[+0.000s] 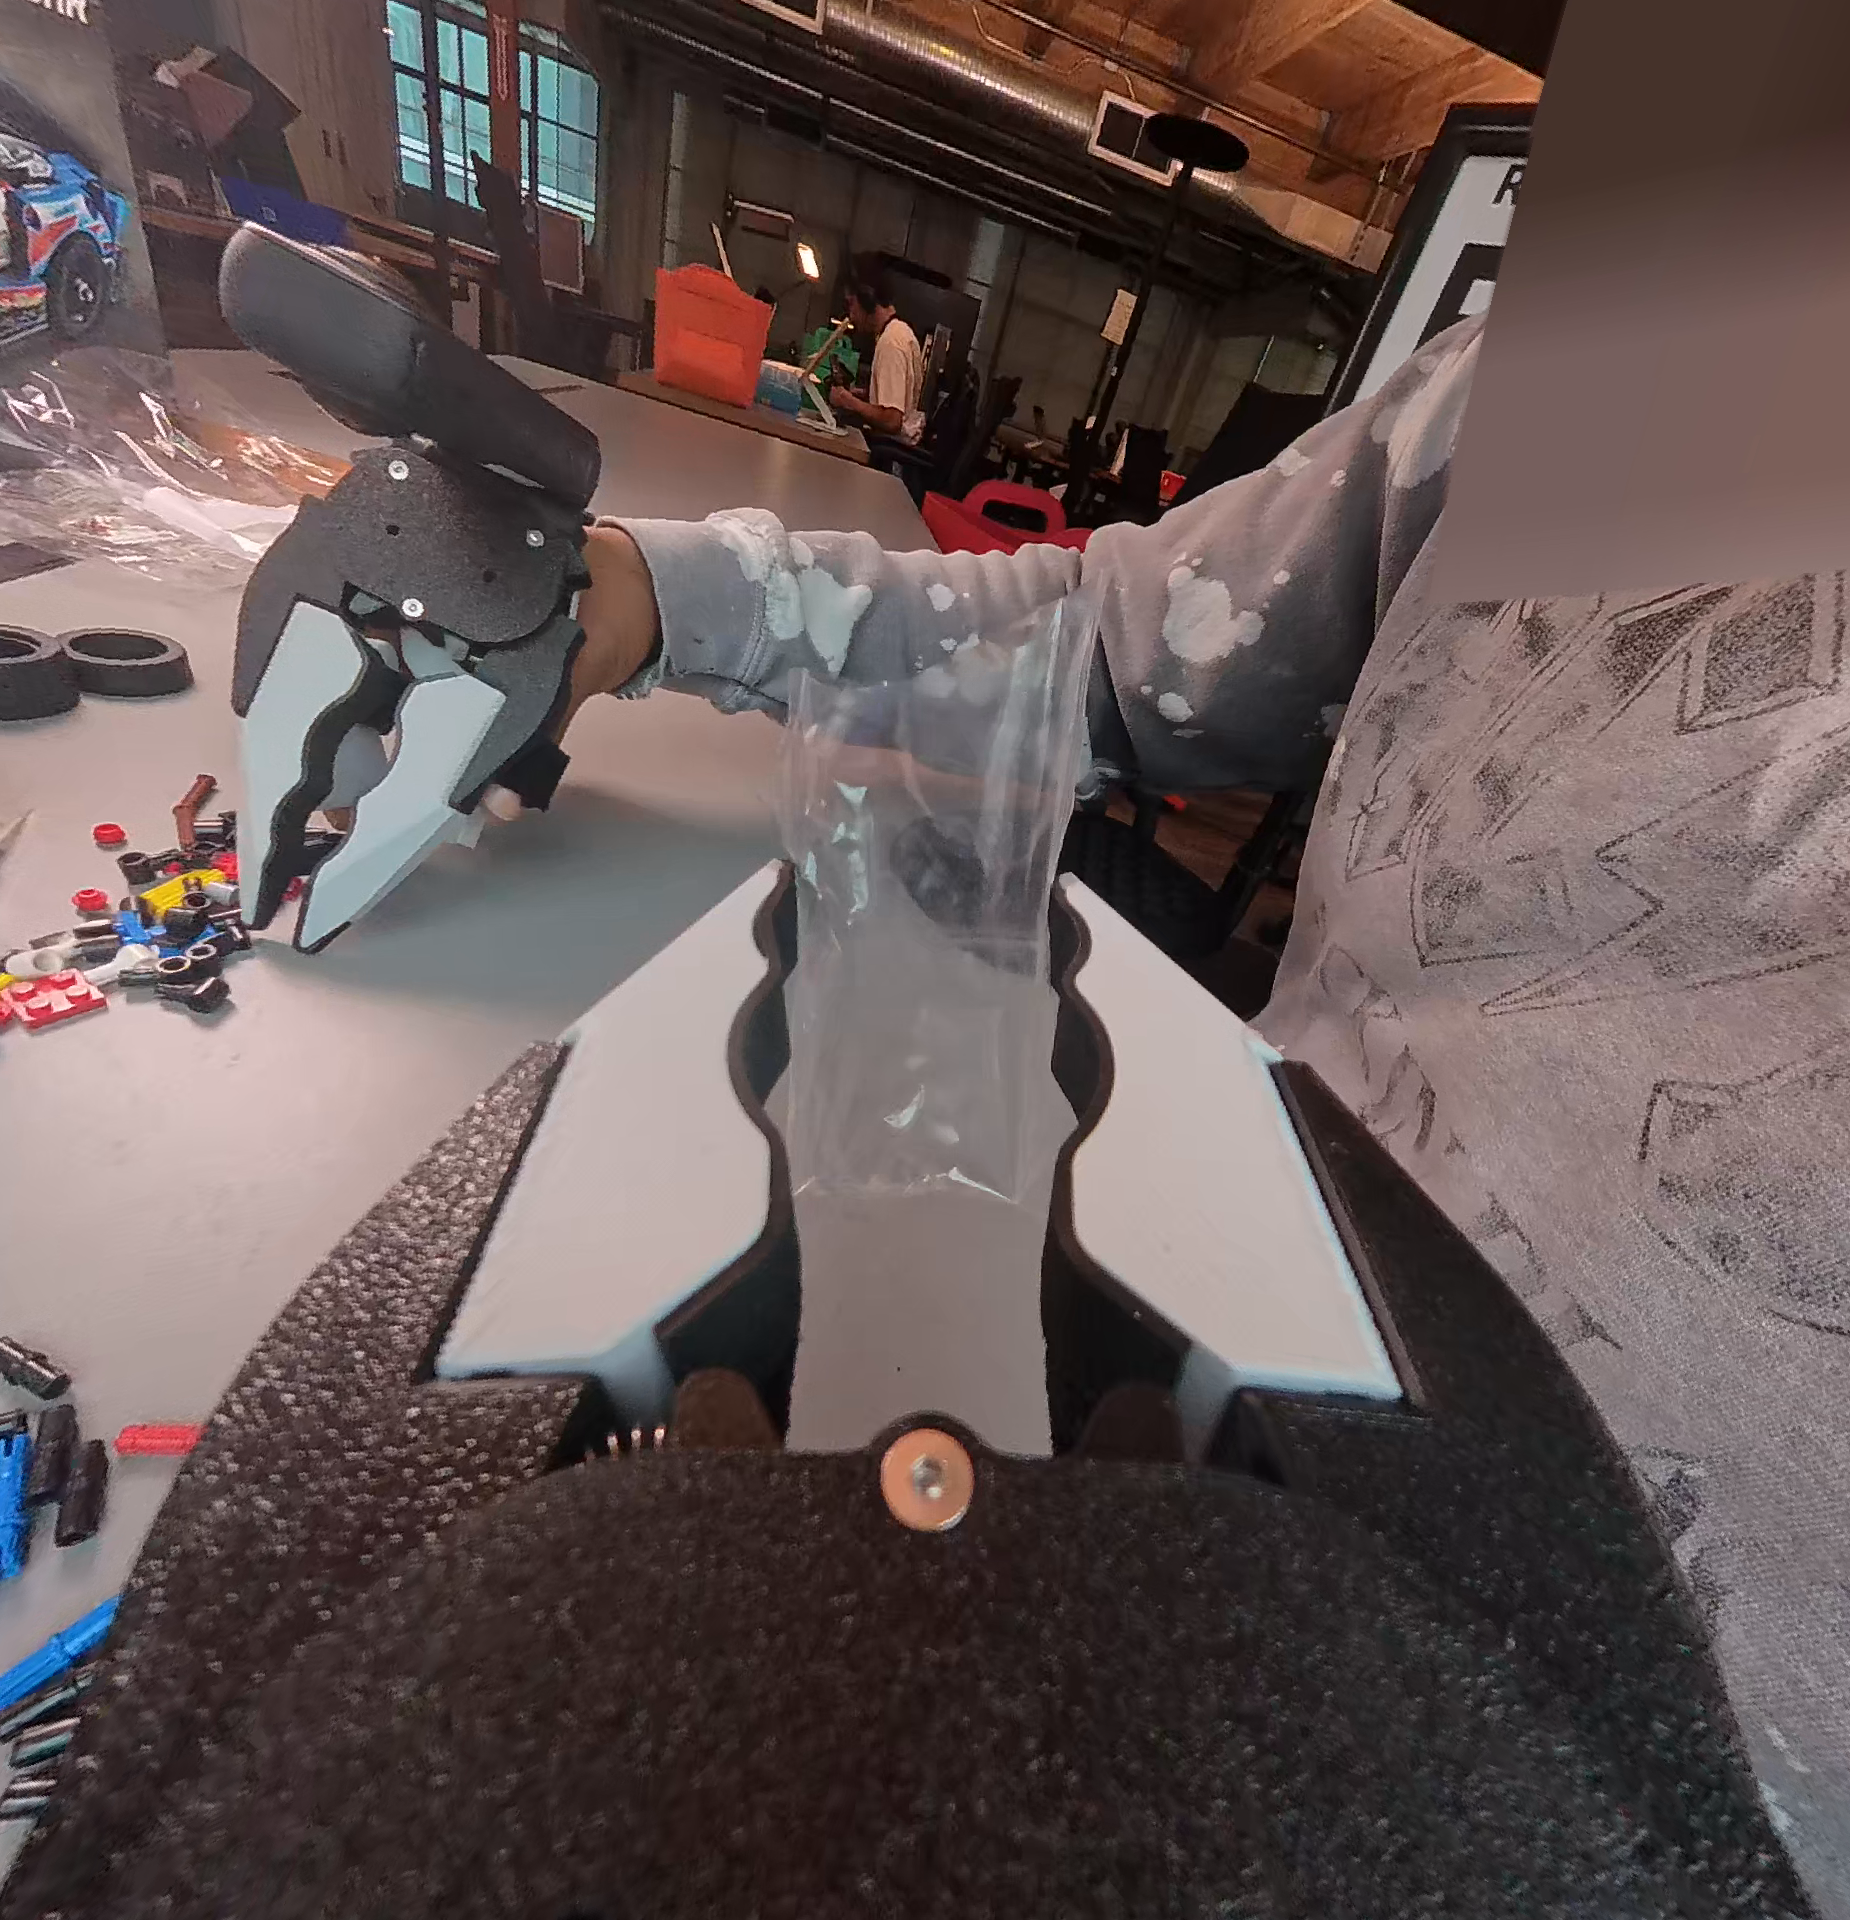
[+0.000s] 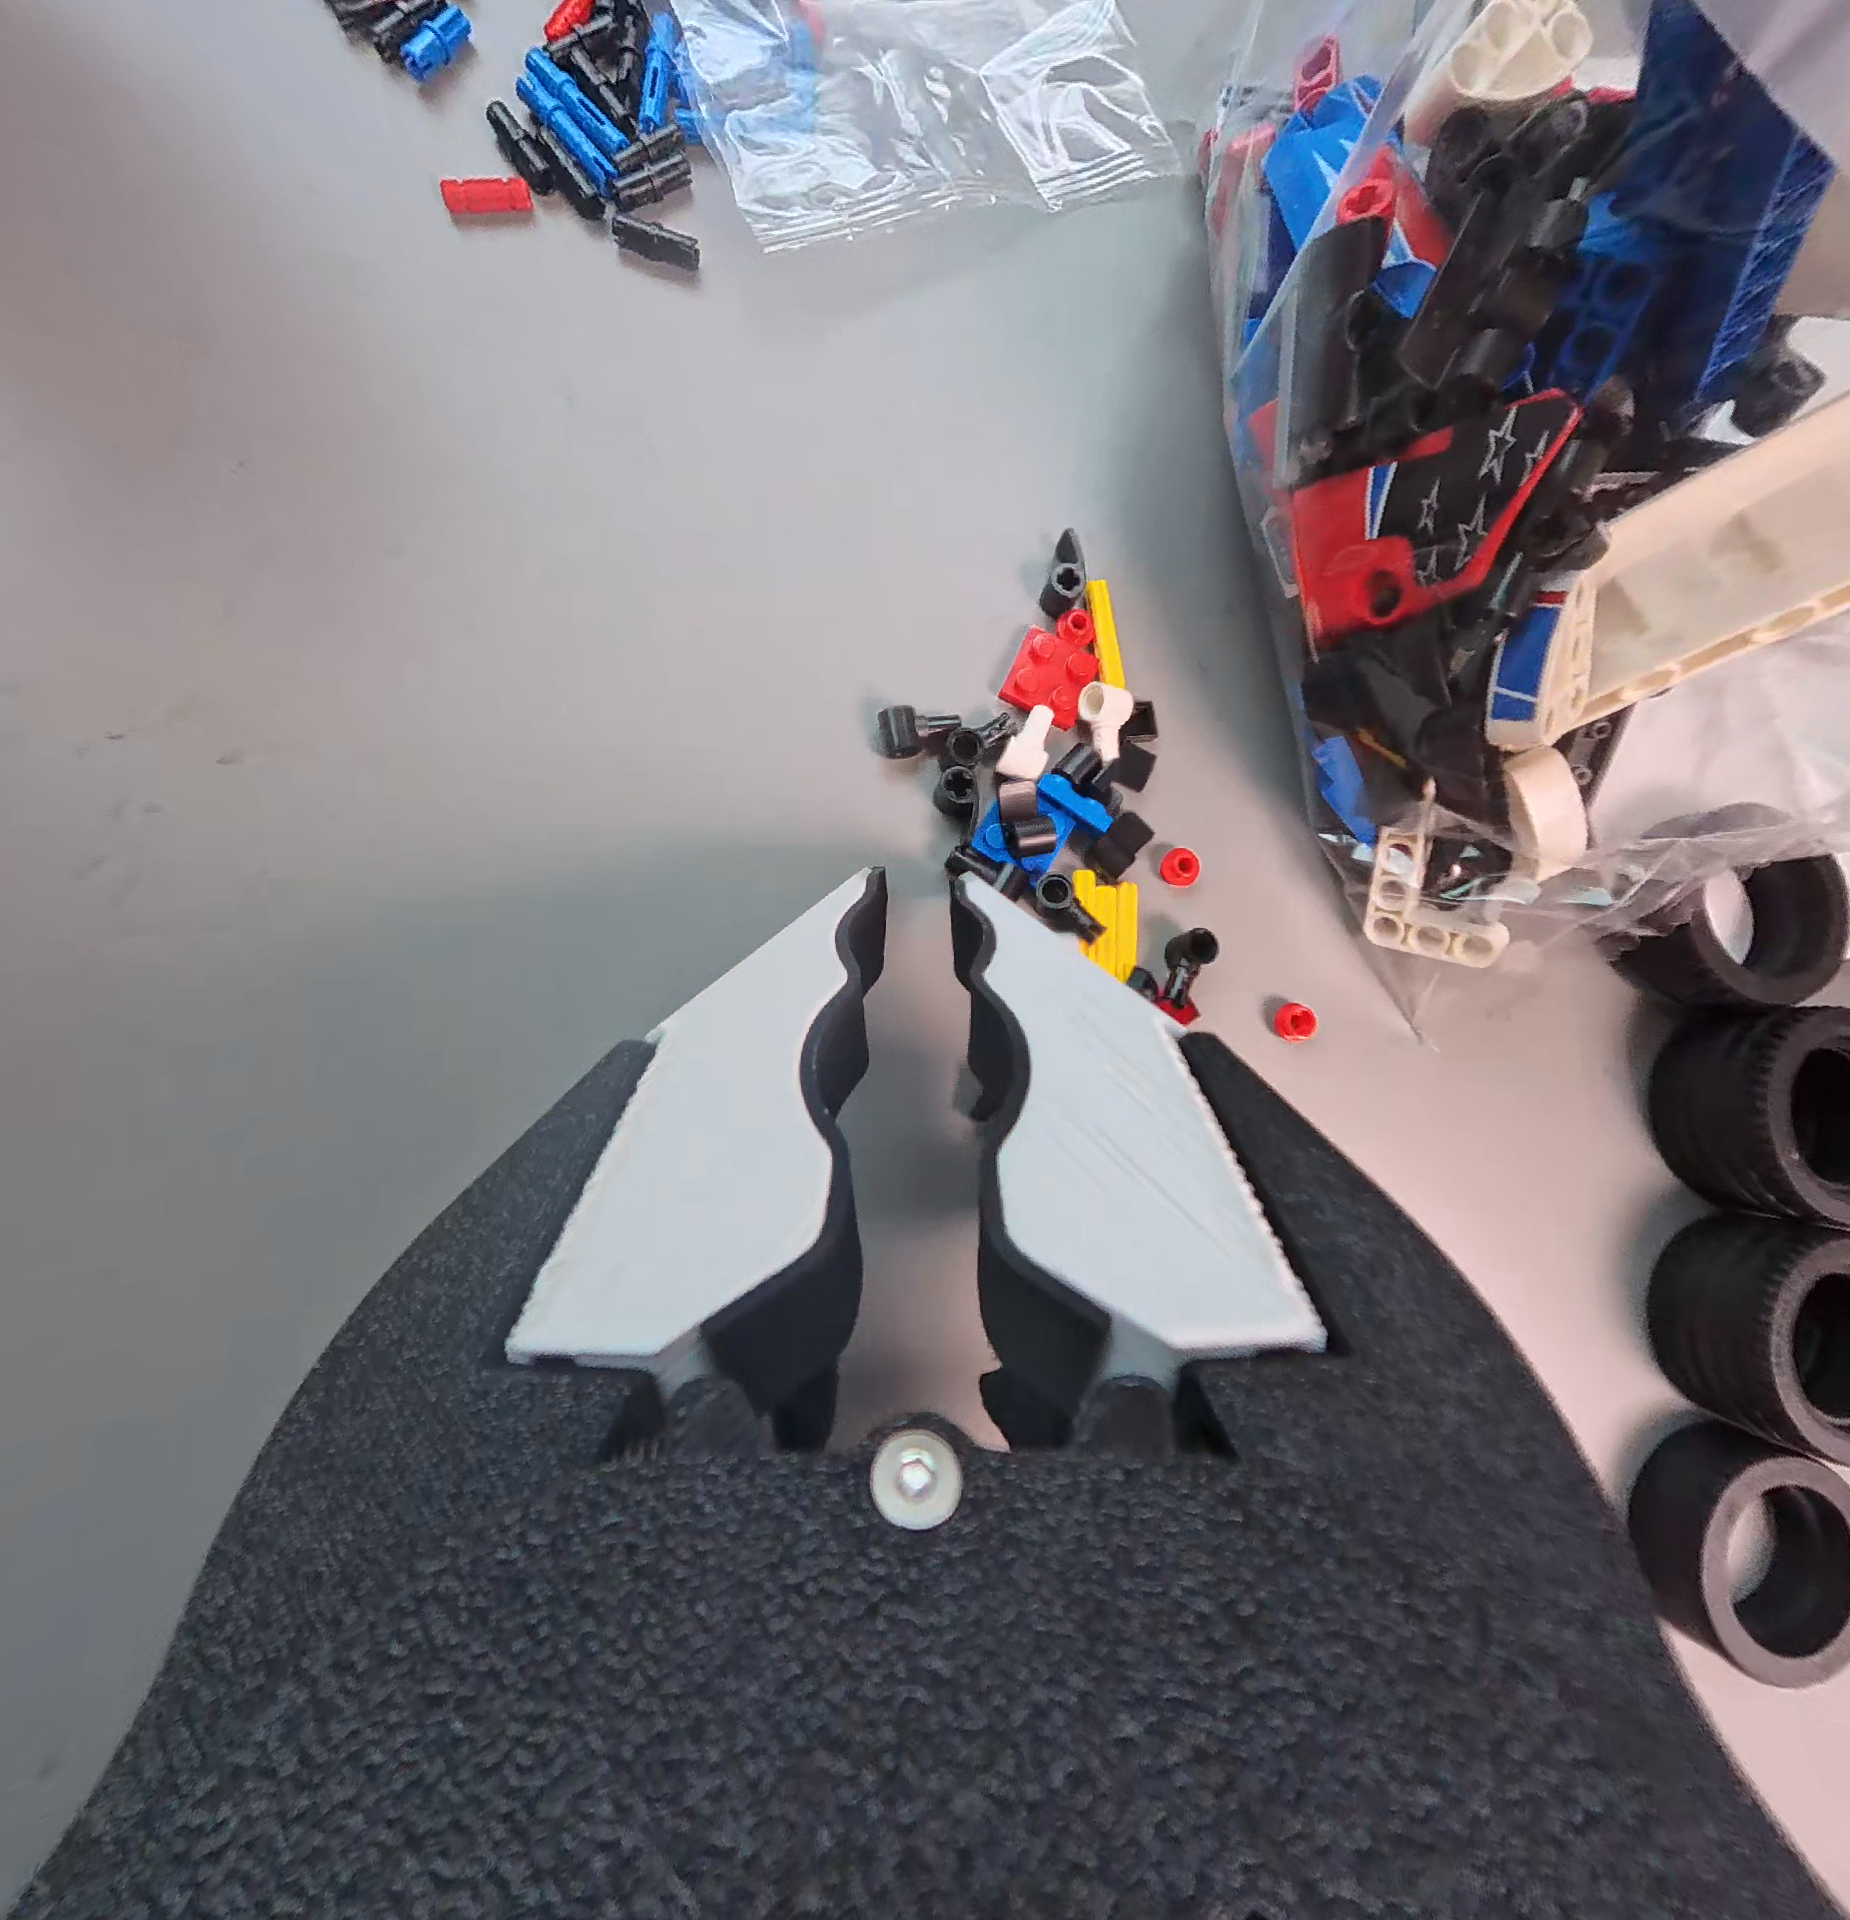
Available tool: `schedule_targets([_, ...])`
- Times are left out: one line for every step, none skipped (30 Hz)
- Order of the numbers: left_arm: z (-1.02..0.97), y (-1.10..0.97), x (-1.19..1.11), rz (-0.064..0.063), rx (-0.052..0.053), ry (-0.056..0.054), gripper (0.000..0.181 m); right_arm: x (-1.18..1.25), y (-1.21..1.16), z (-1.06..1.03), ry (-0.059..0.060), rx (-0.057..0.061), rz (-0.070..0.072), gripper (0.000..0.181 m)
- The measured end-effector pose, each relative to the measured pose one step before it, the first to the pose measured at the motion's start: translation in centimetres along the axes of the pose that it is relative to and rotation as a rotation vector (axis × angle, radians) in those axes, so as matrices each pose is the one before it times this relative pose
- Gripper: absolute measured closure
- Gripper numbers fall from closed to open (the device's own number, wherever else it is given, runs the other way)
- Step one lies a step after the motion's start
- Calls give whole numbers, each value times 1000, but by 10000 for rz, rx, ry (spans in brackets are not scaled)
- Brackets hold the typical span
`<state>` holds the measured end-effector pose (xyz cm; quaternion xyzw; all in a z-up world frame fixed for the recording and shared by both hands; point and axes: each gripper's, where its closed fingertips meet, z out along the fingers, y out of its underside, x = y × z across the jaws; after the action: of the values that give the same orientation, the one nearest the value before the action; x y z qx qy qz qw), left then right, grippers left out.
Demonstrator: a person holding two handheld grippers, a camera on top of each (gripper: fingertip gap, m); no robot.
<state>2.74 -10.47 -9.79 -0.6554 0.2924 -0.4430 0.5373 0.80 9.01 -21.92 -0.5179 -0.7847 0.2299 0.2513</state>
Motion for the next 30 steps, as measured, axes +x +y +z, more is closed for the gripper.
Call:
schedule_targets([-32, -42, -43, -37, 31, 4, 135, 206, 4, 29, 82, -27, 18, 168])
schedule_targets([-35, -42, -37, -34, 33, 3, 135, 244, 1, -35, 112, -18, 38, 166])
schedule_targets([-29, -35, -39, -31, 28, 1, 135, 209, 58, -96, 97, -35, -10, 166])
schedule_targets([-15, -35, -26, -29, 23, 3, 135, -68, 62, -173, -57, 9, -30, 166])
schedule_targets([-21, -23, -17, -27, 14, 10, 135, -234, -17, -247, -145, 75, 7, 166])
schedule_targets([-14, -3, 0, -19, 11, 10, 135, -238, -12, -290, -134, 104, 41, 167])
schedule_targets([-15, -21, -1, -11, 11, 9, 135, -136, 70, -292, -55, 68, 47, 167])
schedule_targets([-9, -20, -2, -5, 13, 2, 135, 24, 142, -274, 46, 45, 48, 167])
schedule_targets([2, 2, -6, -9, 10, 5, 135, 82, 177, -242, 68, 35, 53, 167])
schedule_targets([20, 6, 5, -25, 2, 19, 135, 39, 221, -212, 43, 26, 59, 167])
schedule_targets([25, 7, -8, -31, -3, 20, 135, 48, 187, -172, 39, 37, 71, 167])
schedule_targets([23, 21, -14, -30, -6, 18, 135, 71, 72, -128, 44, 96, 84, 167])
schedule_targets([23, 5, -8, -27, 0, 15, 135, 46, -47, -47, 22, 119, 115, 167])
schedule_targets([17, -2, -18, -26, 5, 12, 135, 78, -146, 60, 39, 114, 124, 167])
schedule_targets([8, 4, -23, -31, 6, 11, 135, 139, -241, 155, 93, 93, 111, 167])
schedule_targets([3, -14, -30, -33, 11, 6, 135, 61, -272, 230, 54, 55, 55, 166])
schedule_targets([-6, -19, -56, -36, 17, 0, 135, -7, -221, 277, 28, -22, -1, 166])
schedule_targets([-12, -29, -39, -36, 22, -2, 135, 14, -45, 292, 28, -138, -25, 166])
schedule_targets([-29, -35, -55, -32, 24, -6, 135, 10, 143, 277, 5, -242, -63, 166])
schedule_targets([-56, -63, -46, -20, 36, -16, 135, 34, 142, 182, 9, -194, -103, 166])
schedule_targets([-83, -81, -39, -7, 48, -25, 135, -49, 47, 40, -59, -64, -80, 166])
schedule_targets([-87, -78, -34, -4, 48, -26, 135, -138, 12, -81, -141, 5, 4, 166])
schedule_targets([-101, -77, -26, -4, 47, -23, 135, -45, 17, -187, -90, 41, 48, 166])
schedule_targets([-84, -79, -26, -3, 45, -13, 135, 133, -4, -210, 32, 71, 50, 166])
schedule_targets([-43, -48, -21, -11, 35, -3, 135, 250, 29, -208, 99, 66, 52, 166])
schedule_targets([-8, -18, -17, -29, 14, 14, 135, 262, 49, -150, 106, 47, 50, 164])
schedule_targets([39, 10, -3, -32, -8, 32, 135, 287, 80, -84, 126, 18, 41, 162])
schedule_targets([49, 26, 14, -14, -19, 30, 135, 275, 92, -37, 121, 10, 38, 159])
schedule_targets([61, 48, 29, 0, -27, 26, 135, 203, 60, 18, 74, 16, 49, 155])
schedule_targets([54, 56, 36, -3, -32, 24, 135, 176, -2, 56, 48, 31, 69, 151])
